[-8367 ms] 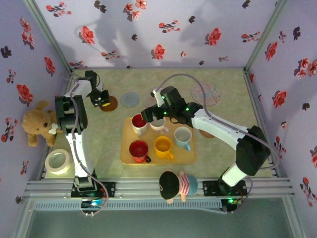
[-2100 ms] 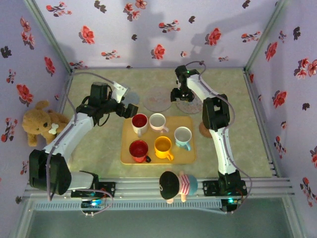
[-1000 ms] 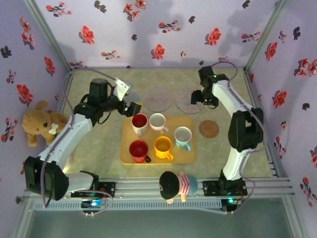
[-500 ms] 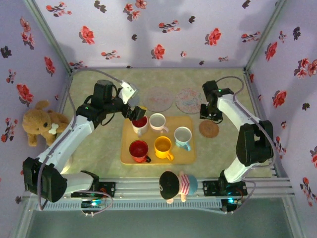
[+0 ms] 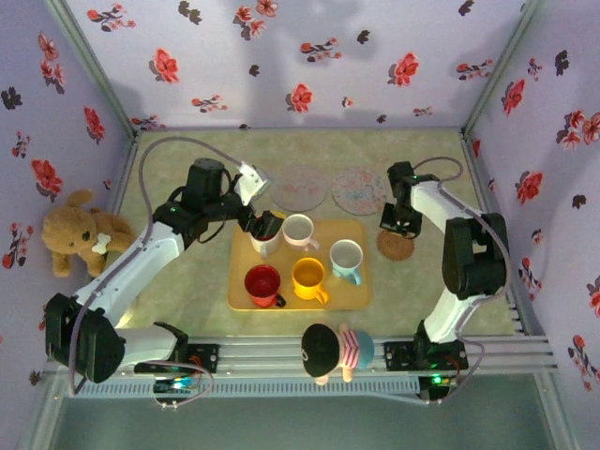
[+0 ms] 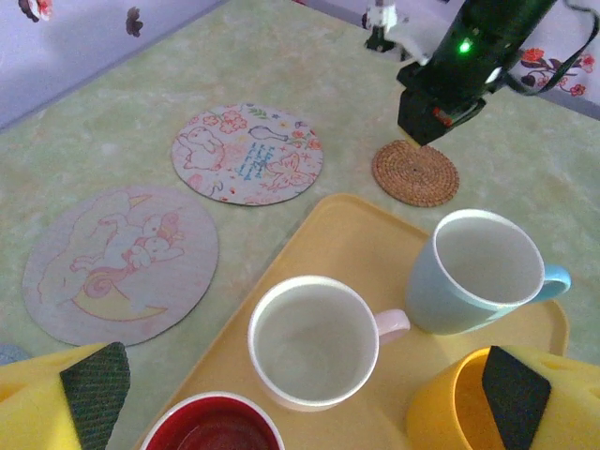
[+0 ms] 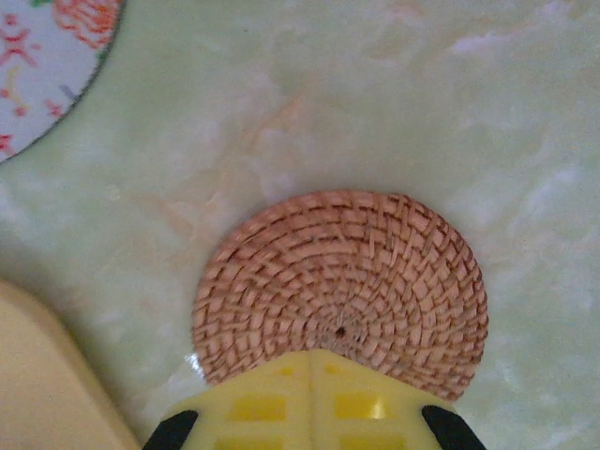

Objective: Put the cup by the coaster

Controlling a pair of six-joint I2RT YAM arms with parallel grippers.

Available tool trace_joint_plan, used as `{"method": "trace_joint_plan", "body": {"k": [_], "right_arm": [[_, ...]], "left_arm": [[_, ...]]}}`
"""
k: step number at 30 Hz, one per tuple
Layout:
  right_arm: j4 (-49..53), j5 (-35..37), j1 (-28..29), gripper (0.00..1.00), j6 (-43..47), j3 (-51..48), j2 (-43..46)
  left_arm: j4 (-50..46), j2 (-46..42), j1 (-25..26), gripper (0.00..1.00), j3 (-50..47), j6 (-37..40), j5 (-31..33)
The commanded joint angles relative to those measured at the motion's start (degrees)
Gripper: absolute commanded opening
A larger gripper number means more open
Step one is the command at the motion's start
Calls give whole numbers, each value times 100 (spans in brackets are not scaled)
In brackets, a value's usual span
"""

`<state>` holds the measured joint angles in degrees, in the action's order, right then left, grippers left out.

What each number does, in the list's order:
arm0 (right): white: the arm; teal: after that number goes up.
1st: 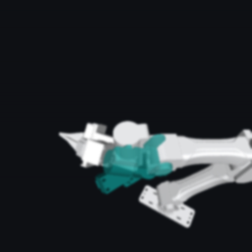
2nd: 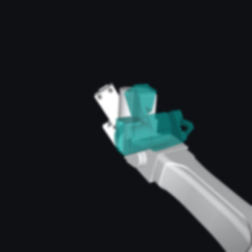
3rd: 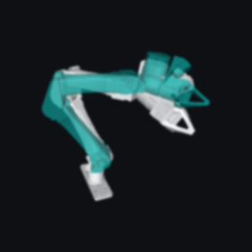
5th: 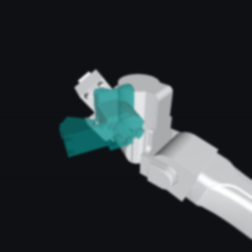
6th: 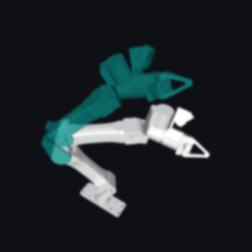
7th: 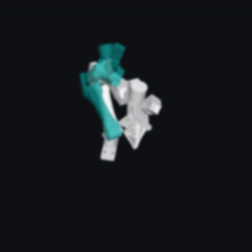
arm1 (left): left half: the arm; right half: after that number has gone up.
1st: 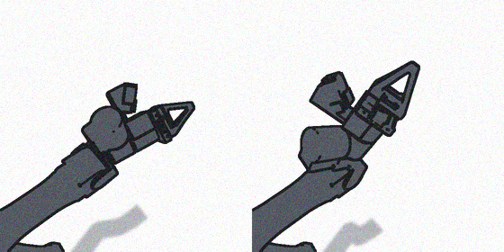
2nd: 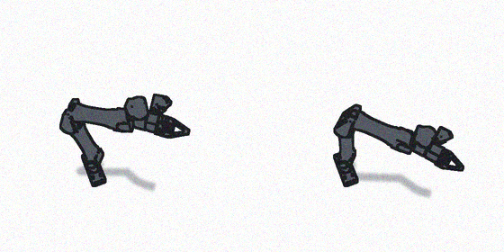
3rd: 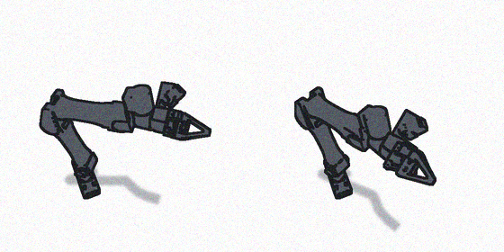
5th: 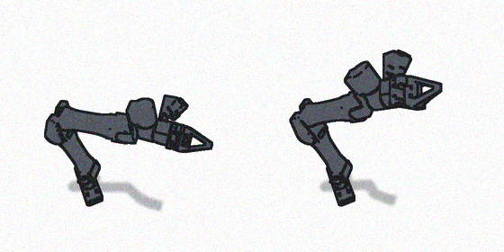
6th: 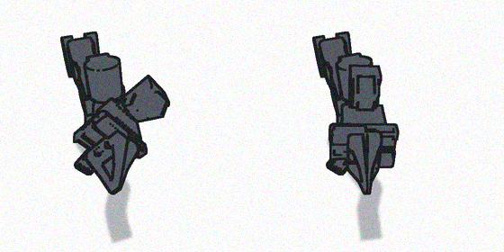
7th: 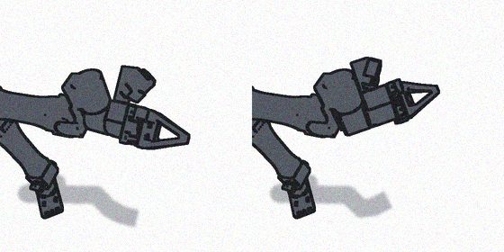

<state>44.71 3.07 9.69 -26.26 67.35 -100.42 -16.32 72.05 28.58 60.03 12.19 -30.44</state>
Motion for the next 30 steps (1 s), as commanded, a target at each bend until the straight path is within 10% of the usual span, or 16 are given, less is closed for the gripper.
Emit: {"method": "trace_joint_plan", "body": {"k": [1, 30], "right_arm": [[-104, 154, -89, 0, -190, 32, -233], [25, 491, -968, 0, -72, 2053, -2166]], "left_arm": [[166, 52, 45, 100, -44, -59, -129], [237, 522, 45, 100, 166, -94, 42]]}}
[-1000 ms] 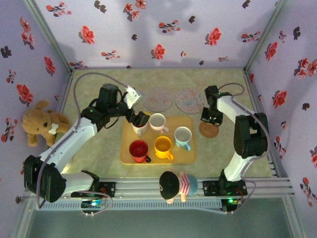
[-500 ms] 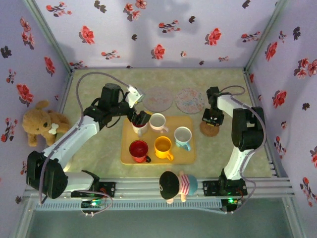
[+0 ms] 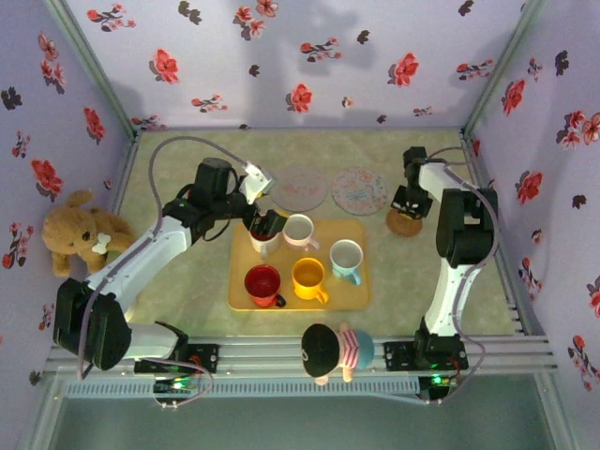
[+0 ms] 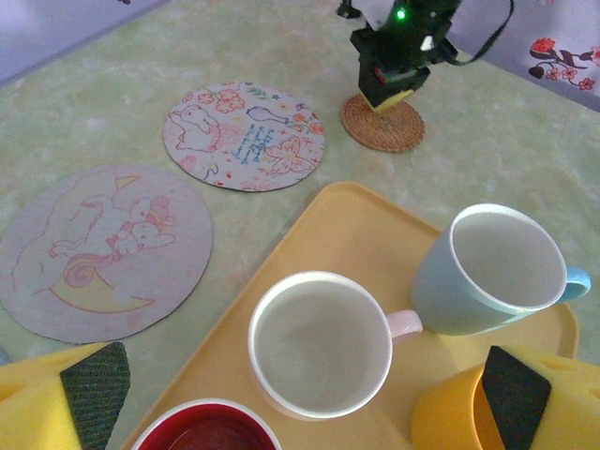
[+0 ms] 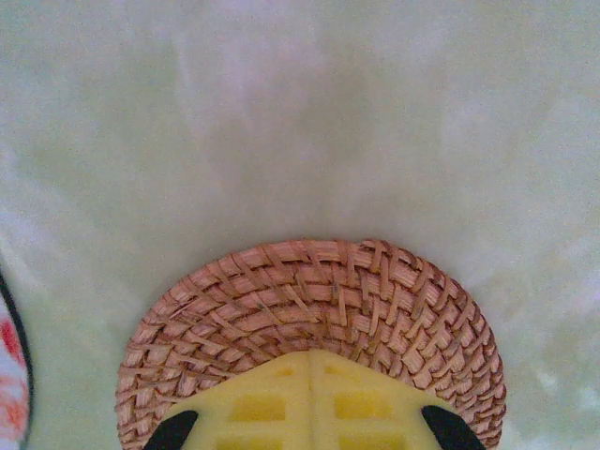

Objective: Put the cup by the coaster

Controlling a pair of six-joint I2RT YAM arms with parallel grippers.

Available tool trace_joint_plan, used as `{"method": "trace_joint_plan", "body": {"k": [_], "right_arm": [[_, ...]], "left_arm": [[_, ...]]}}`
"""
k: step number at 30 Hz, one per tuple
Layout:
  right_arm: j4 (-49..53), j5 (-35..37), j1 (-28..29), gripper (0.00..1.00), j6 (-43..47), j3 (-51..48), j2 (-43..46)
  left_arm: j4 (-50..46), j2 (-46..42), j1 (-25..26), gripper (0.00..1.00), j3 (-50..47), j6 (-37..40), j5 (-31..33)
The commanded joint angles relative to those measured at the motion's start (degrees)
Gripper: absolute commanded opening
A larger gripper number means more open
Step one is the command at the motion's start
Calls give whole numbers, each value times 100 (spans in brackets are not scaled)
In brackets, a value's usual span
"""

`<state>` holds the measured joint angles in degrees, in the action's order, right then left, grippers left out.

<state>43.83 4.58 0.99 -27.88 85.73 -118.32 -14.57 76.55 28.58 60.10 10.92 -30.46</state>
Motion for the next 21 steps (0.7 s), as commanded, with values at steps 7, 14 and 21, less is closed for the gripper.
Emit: {"method": "trace_joint_plan", "body": {"k": [7, 14, 21], "right_arm": [[367, 342, -244, 0, 198, 1302, -980], [513, 226, -277, 0, 309, 1964, -1384], [469, 95, -275, 2, 400, 2103, -1501]], "left_arm": [[23, 149, 48, 100, 292, 24, 62], [-39, 158, 44, 100, 301, 42, 119], [-31, 200, 49, 100, 335, 42, 154]]}}
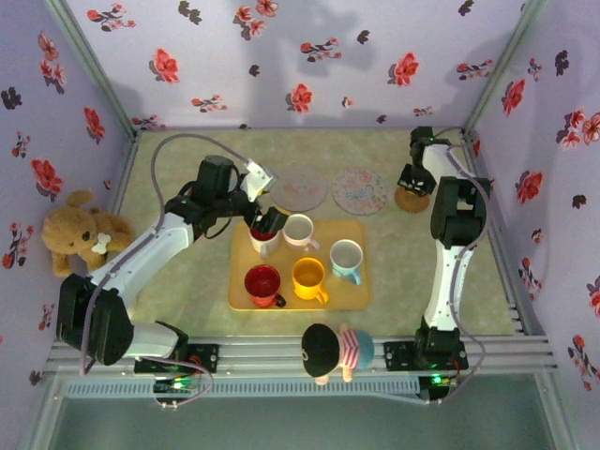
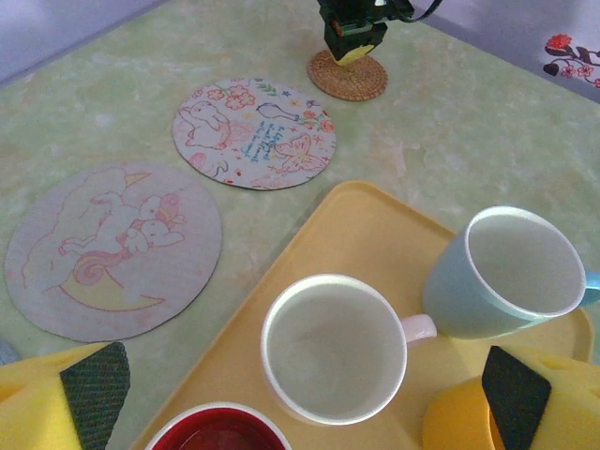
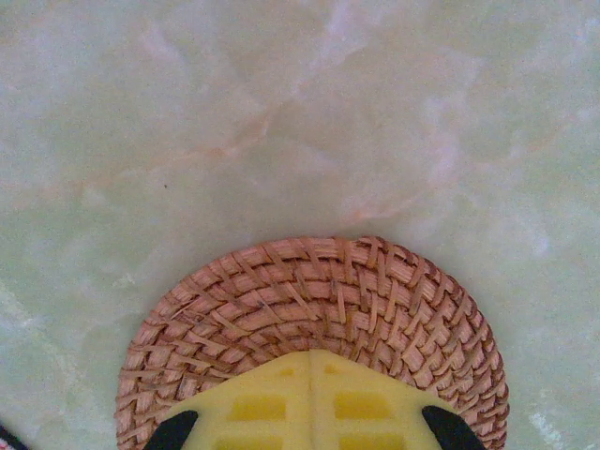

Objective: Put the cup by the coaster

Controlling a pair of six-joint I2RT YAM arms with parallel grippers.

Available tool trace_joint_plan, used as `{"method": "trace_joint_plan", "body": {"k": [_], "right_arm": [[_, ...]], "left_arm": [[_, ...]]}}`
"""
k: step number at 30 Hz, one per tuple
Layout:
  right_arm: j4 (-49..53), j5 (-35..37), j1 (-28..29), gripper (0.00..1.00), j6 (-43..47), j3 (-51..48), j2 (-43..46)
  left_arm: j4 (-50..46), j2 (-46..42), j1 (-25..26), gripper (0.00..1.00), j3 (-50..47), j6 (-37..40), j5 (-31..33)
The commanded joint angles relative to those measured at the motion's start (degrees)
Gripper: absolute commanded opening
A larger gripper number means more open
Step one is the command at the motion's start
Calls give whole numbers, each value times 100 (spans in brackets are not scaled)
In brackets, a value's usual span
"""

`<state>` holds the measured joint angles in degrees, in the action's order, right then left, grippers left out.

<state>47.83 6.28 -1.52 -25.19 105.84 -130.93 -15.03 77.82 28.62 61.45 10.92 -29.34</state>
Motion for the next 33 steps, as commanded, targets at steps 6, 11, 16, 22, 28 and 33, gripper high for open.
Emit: {"method": "trace_joint_plan", "body": {"k": [6, 11, 16, 22, 28, 33], "right_arm": [[109, -174, -50, 4, 192, 233, -317], [140, -267, -50, 7, 216, 271, -280], [125, -278, -50, 14, 260, 187, -72], [140, -286, -50, 30, 322, 83, 268], [-79, -371, 2, 52, 478, -342, 944], [-137, -460, 80, 61, 662, -672, 1605]], "left_arm": [[36, 94, 42, 100, 226, 15, 25], [48, 71, 44, 100, 201, -11, 32], [85, 49, 43, 100, 192, -44, 34], [105, 49, 43, 100, 242, -68, 34], [286, -95, 40, 100, 202, -204, 140], [15, -350, 41, 100, 365, -426, 502]]}}
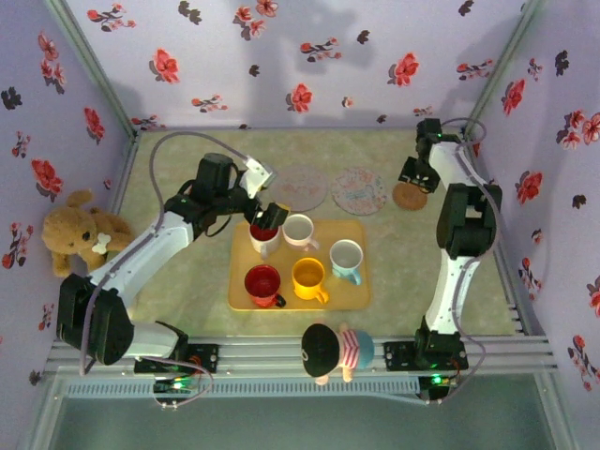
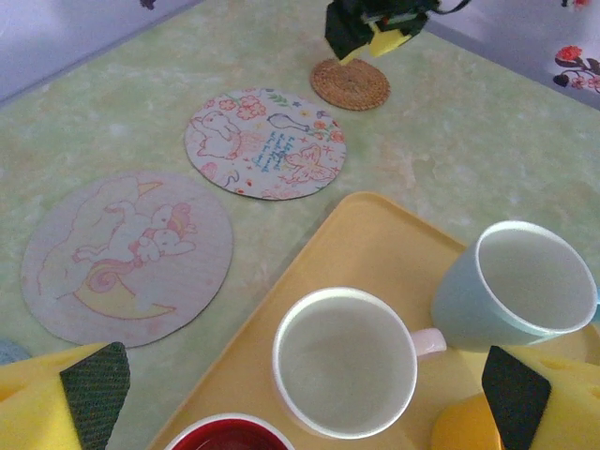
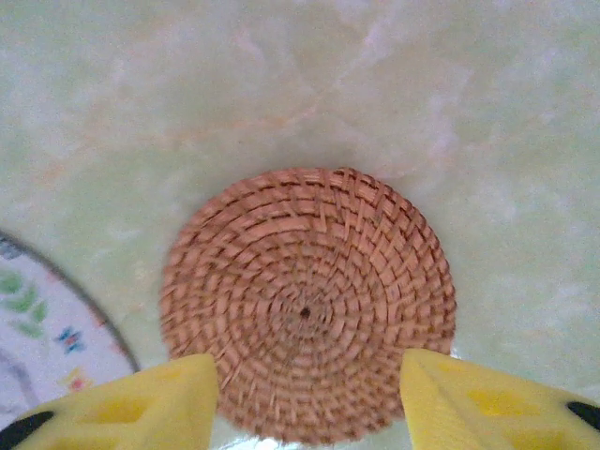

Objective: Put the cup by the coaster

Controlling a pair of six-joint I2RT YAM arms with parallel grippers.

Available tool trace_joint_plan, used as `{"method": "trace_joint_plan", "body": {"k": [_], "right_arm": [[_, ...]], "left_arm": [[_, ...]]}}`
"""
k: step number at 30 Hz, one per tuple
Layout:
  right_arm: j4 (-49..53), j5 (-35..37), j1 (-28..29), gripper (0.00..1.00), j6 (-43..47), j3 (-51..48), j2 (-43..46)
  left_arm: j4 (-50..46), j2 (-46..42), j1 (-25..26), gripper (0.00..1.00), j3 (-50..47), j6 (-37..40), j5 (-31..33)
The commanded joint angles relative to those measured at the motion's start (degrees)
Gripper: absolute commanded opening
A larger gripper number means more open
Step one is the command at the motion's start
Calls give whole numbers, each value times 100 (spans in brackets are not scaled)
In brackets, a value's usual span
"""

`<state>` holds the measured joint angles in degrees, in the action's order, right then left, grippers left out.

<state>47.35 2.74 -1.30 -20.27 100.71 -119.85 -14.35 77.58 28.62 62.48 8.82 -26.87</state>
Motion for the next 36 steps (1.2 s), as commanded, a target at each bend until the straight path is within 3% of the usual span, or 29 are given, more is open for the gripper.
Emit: {"method": "trace_joint_plan", "body": {"k": [1, 10, 18, 24, 36], "right_arm": [[-101, -135, 83, 63, 204, -237, 619], [-225, -189, 641, 87, 481, -920, 1831], [-661, -421, 1297, 100, 583, -1945, 3147], [-1304, -1196, 1557, 100, 330, -2880, 4202], [-1721, -1366, 2401, 100, 342, -4361, 6170]], "left_arm": [[-80, -407, 46, 100, 265, -270, 355], [-262, -1313, 47, 100, 104, -1651, 1771], [-2010, -1610, 82, 100, 704, -2546, 2435], [-3044, -1768, 313, 100, 893, -3615, 2890], [-3873, -1850, 1814, 100, 569, -5478, 3454]]}}
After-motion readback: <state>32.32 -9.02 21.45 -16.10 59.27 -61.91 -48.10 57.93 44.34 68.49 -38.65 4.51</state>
